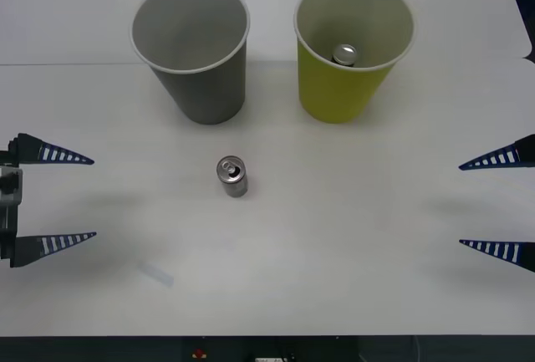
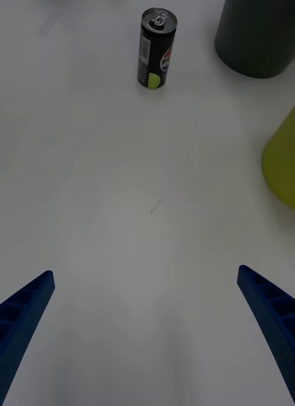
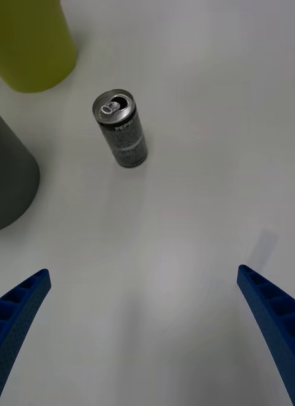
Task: Put the can into the green bin and the plastic bottle into the gray bin
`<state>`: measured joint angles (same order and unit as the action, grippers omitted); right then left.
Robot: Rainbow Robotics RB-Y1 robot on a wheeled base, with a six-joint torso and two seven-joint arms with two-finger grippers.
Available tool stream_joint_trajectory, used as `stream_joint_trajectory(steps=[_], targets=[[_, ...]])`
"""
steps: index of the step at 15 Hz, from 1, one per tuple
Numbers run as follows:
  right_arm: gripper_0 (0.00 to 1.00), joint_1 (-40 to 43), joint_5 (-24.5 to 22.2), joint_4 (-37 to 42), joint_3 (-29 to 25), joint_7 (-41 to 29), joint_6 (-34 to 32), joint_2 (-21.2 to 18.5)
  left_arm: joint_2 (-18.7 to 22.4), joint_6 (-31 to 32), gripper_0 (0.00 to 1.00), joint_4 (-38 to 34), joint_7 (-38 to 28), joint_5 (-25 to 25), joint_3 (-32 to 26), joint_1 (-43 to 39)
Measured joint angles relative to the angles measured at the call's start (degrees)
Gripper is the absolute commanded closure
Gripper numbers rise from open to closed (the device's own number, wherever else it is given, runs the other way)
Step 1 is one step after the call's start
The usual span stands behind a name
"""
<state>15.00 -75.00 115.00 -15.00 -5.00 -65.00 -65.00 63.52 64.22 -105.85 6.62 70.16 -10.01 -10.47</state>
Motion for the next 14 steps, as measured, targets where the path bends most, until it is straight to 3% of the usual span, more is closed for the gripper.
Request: stream_joint_trajectory(steps=[6,14], targets=[[0.0,0.0,0.0,0.0,0.0,0.0,0.0,0.0,-2.5,1.47,0.0,11.65,8.9,-5.05,8.42,8.74],[0.0,0.0,0.0,0.0,0.0,0.0,0.0,0.0,-12.33,5.25,0.0,27.76,12.72,-5.59,16.34,20.62]])
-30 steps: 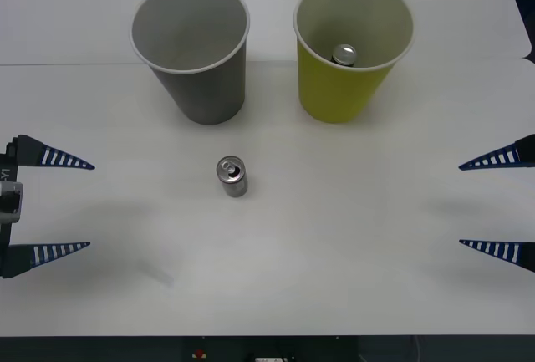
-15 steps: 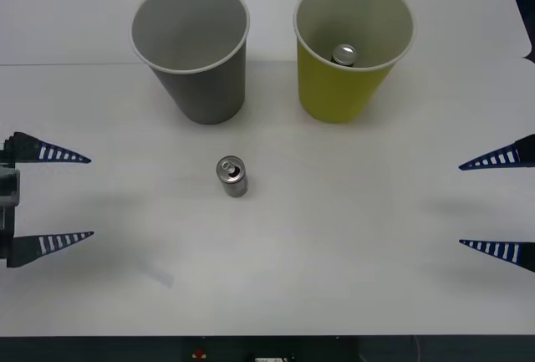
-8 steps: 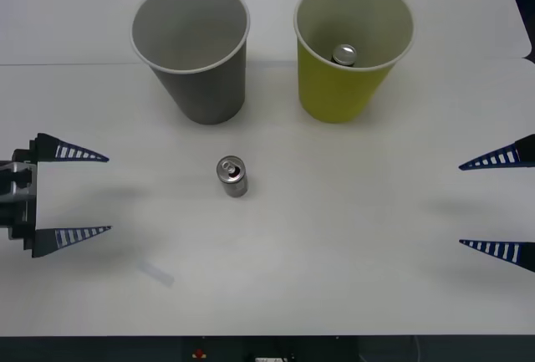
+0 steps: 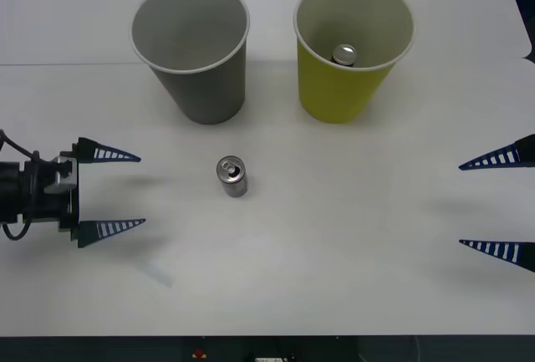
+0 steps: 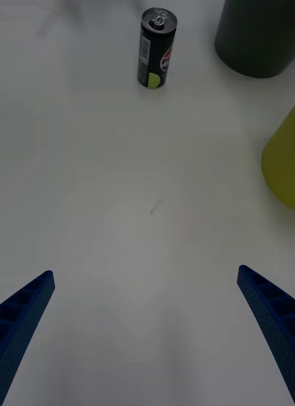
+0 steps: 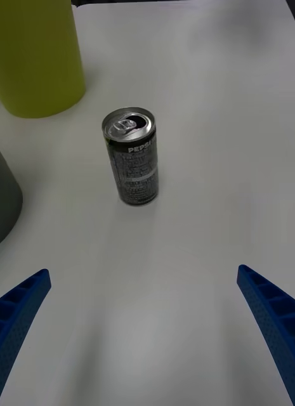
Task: Put the can into the green bin and the plastic bottle into the gray bin
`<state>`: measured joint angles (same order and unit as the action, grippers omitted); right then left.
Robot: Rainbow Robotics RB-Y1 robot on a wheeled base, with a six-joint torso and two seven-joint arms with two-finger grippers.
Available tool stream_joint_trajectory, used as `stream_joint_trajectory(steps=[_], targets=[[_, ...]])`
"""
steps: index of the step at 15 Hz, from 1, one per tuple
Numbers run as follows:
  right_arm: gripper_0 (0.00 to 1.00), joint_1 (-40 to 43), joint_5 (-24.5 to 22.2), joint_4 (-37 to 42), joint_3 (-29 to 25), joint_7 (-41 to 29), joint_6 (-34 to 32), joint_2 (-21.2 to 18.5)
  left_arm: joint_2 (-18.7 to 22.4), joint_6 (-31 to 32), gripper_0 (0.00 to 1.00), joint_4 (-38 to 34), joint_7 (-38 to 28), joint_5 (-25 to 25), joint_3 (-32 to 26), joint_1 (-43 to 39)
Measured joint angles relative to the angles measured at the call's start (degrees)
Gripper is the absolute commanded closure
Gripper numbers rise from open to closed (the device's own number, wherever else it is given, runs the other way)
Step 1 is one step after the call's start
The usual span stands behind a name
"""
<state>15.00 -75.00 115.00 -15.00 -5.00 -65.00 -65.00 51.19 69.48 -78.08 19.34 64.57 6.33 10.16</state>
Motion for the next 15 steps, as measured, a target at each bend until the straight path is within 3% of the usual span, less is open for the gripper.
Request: stream_joint_trajectory(steps=[6,15], targets=[[0.0,0.0,0.0,0.0,0.0,0.0,0.0,0.0,-6.4,-2.5,0.0,5.53,0.51,0.15,4.57,6.15],[0.0,0.0,0.0,0.0,0.0,0.0,0.0,0.0,-16.62,-7.81,0.0,7.35,0.27,8.27,4.88,9.36]])
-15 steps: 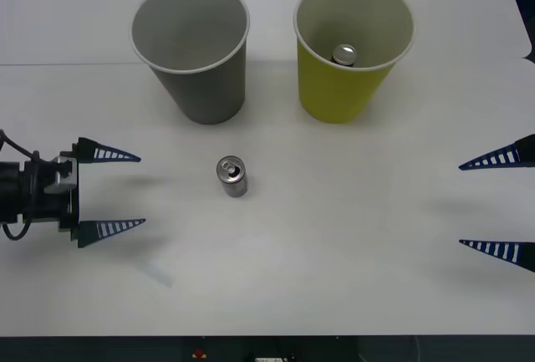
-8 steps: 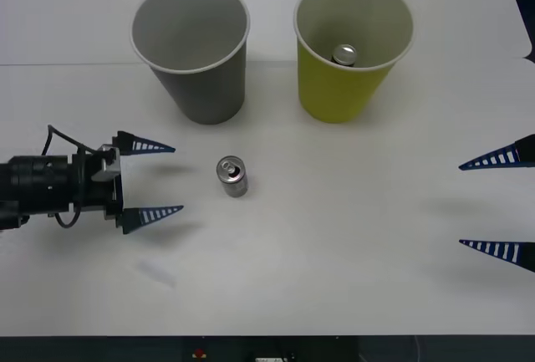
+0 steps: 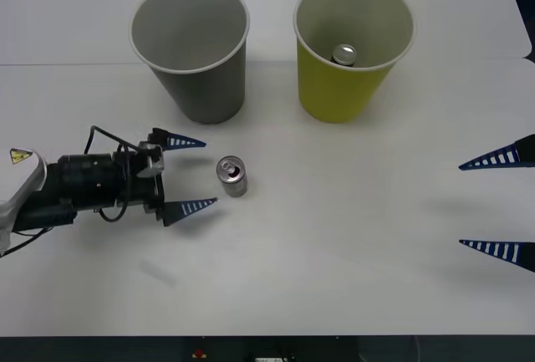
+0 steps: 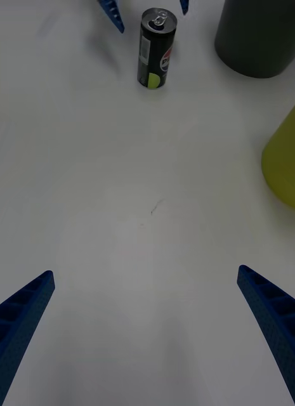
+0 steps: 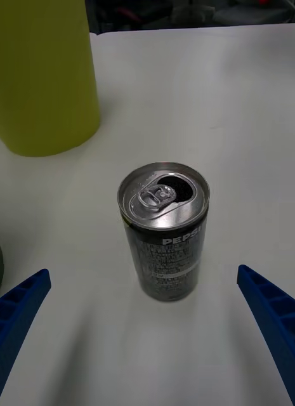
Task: Put the can into the green bin and the plastic bottle into the gray bin
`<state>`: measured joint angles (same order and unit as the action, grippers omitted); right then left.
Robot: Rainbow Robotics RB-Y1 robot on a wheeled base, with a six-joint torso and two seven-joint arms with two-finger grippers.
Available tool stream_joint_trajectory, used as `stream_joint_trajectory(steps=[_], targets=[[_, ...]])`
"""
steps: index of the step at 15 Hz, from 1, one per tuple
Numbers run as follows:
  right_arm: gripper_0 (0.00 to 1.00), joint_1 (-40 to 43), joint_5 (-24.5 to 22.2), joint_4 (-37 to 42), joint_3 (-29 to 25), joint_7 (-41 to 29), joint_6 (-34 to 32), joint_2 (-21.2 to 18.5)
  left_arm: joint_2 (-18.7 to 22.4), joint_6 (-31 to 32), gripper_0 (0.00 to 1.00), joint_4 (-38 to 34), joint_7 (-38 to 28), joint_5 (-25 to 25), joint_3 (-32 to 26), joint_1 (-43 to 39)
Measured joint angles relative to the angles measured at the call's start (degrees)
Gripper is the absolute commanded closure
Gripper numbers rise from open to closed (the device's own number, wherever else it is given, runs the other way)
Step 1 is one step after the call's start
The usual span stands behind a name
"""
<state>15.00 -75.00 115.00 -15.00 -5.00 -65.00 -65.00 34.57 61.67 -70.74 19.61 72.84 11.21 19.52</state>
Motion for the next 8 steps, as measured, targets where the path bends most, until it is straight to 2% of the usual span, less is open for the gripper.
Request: stream_joint_trajectory(steps=[8], targets=[[0.0,0.0,0.0,0.0,0.0,0.0,0.0,0.0,-7.65,-4.69,0.0,0.03,-1.67,7.64,0.45,0.89]])
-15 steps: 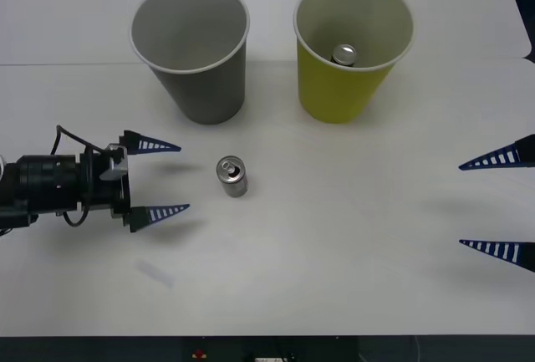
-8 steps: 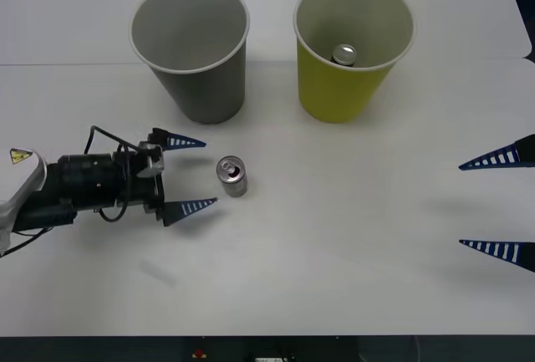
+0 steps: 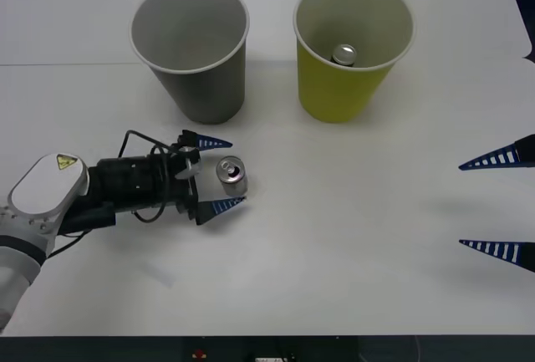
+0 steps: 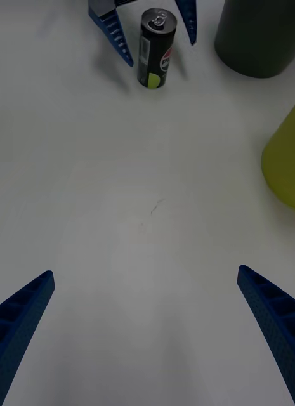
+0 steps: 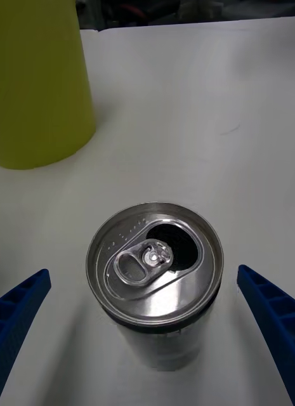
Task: Put the can into the green bin and the plastic bottle into the gray bin
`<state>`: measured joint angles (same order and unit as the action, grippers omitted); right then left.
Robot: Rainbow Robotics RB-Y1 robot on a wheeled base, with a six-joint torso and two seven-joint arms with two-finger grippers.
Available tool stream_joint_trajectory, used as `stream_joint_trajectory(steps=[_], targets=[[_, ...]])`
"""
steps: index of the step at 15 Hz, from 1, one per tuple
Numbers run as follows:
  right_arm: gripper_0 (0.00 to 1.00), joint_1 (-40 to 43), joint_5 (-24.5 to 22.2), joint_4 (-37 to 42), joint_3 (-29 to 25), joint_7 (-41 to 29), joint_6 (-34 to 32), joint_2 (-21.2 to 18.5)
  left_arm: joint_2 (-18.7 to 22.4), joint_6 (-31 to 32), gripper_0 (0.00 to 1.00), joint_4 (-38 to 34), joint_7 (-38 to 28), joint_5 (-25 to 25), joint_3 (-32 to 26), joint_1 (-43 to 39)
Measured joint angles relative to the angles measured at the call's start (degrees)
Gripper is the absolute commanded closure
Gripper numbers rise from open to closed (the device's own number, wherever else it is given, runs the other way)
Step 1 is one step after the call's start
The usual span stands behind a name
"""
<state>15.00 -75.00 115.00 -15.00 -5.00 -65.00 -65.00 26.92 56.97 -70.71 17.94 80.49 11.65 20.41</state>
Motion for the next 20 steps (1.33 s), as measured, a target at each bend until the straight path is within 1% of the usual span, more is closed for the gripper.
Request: stream_joint_trajectory(steps=[3,4,6,7,16,20], targets=[[0.0,0.0,0.0,0.0,0.0,0.0,0.0,0.0,-0.35,-2.41,0.0,0.0,-0.77,0.32,1.95,0.24],[0.0,0.0,0.0,0.0,0.0,0.0,0.0,0.0,-0.52,-2.62,0.05,0.03,-0.99,0.31,2.18,0.27],[0.0,0.0,0.0,0.0,0.0,-0.01,0.0,0.0,-0.75,-2.66,0.81,-0.01,-1.22,0.44,2.38,0.36],[0.0,0.0,0.0,0.0,0.0,0.0,0.0,0.0,-0.84,-2.66,1.0,-0.02,-1.26,0.46,2.48,0.41],[0.0,0.0,0.0,0.0,0.0,0.0,0.0,0.0,-0.59,-2.34,1.0,-0.03,-2.15,0.38,2.42,0.42],[0.0,0.0,0.0,0.0,0.0,0.0,0.0,0.0,0.83,-1.38,1.0,-1.33,-3.71,-0.2,2.42,0.59]])
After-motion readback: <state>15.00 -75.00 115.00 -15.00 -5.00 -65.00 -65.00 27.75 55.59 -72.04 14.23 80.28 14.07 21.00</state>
